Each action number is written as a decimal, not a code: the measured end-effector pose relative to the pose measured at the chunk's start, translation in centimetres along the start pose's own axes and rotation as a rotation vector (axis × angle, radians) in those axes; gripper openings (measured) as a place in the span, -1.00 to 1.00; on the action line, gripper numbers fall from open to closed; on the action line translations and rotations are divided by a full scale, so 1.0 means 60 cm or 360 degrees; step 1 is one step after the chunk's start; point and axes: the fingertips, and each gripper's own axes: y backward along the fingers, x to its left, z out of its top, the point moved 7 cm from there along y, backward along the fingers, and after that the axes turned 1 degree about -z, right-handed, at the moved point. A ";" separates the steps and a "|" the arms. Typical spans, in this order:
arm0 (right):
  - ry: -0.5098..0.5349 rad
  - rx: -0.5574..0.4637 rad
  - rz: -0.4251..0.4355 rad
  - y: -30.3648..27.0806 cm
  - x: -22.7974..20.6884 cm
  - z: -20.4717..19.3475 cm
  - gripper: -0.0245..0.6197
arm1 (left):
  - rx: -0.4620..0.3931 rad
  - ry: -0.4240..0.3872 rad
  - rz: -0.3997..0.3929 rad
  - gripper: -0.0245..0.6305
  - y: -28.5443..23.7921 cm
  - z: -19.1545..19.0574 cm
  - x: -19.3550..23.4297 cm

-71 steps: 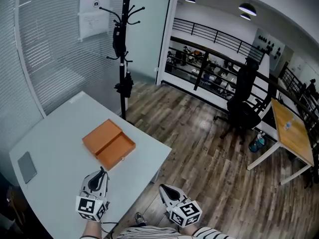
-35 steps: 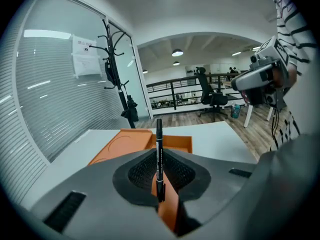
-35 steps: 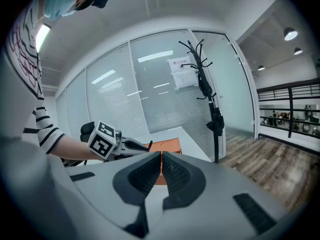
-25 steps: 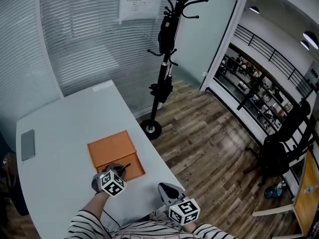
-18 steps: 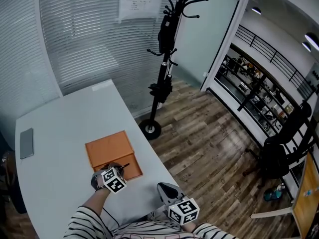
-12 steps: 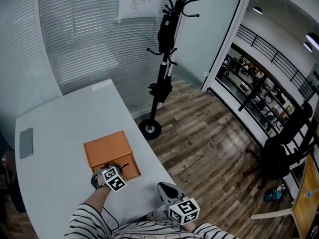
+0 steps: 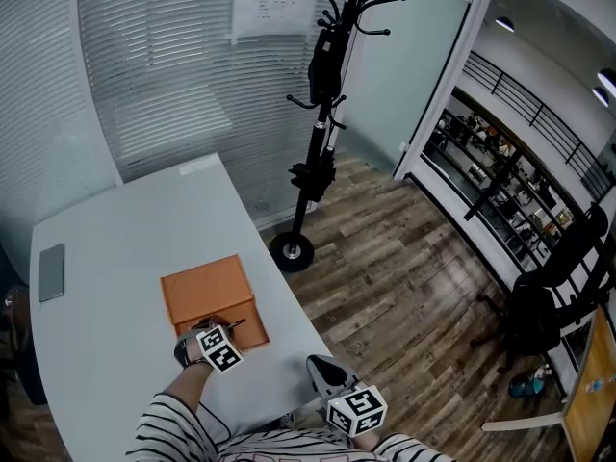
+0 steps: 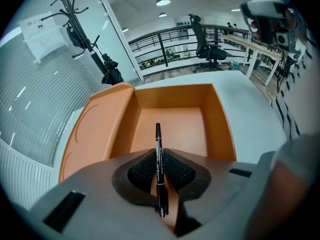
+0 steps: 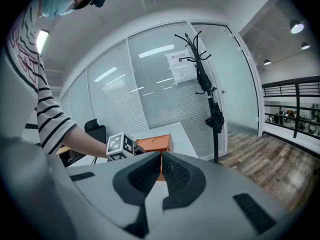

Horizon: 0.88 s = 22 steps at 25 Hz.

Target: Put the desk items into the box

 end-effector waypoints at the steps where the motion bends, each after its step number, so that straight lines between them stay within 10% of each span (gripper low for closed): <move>1: 0.0001 -0.0002 0.0005 0.000 0.000 0.001 -0.84 | 0.0000 -0.0008 0.0006 -0.77 0.000 0.000 -0.001; 22: -0.0005 -0.0030 -0.0023 0.009 0.041 -0.005 -0.84 | -0.0259 0.0143 0.0143 -0.51 0.067 -0.011 0.002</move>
